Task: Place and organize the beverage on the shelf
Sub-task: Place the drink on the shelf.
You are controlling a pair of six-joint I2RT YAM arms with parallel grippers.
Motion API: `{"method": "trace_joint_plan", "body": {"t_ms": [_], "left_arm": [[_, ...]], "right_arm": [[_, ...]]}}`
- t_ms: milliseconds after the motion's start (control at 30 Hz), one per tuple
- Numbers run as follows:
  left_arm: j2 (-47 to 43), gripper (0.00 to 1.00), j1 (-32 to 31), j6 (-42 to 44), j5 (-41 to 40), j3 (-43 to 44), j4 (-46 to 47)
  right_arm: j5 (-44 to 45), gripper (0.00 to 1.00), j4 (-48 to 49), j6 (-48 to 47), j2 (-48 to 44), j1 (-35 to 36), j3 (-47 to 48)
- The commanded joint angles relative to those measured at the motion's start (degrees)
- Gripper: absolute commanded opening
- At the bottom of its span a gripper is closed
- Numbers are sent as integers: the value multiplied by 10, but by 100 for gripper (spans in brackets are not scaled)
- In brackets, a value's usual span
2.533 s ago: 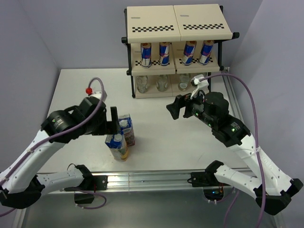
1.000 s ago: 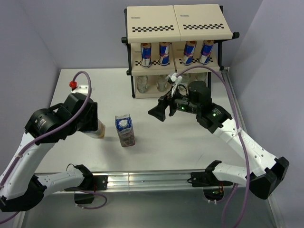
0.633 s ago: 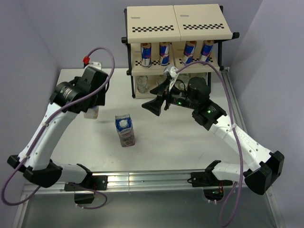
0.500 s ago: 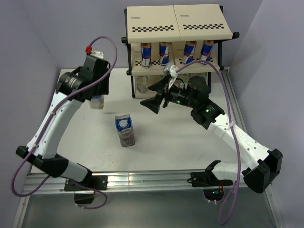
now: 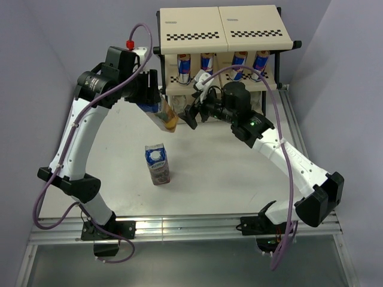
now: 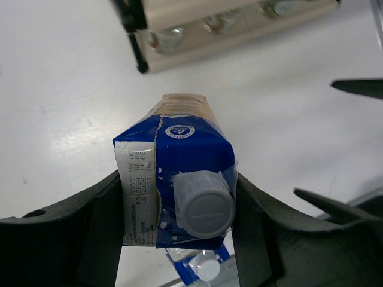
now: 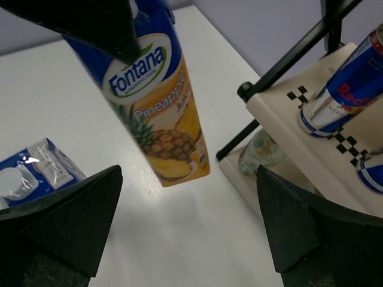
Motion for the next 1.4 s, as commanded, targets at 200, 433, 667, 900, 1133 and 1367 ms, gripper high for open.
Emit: {"method": "trace_joint_plan", "body": {"t_ms": [200,433,667,900,1133,1367], "left_arm": [[-36,0,9,-38,243,4,223],[-13,0,9,-71,354,-7,274],[-17,0,8,-63,437,-44,297],[-22,0,7,-28,468,-61,289],[-30,0,8,-32,496,-75,311],[-16,0,8,-28,485,-62,298]], "right_arm": [[-17,99,-159,-94,-40,-5,21],[22,99,-76,-71,-53,-5,-54],[84,99,-71,-71,-39,-5,-57],[76,96,-109,-96,-31,-6,-53],[32,94,-128,-84,-24,-5,-53],[74,85,-149,-84,-15,-6,-52]]}}
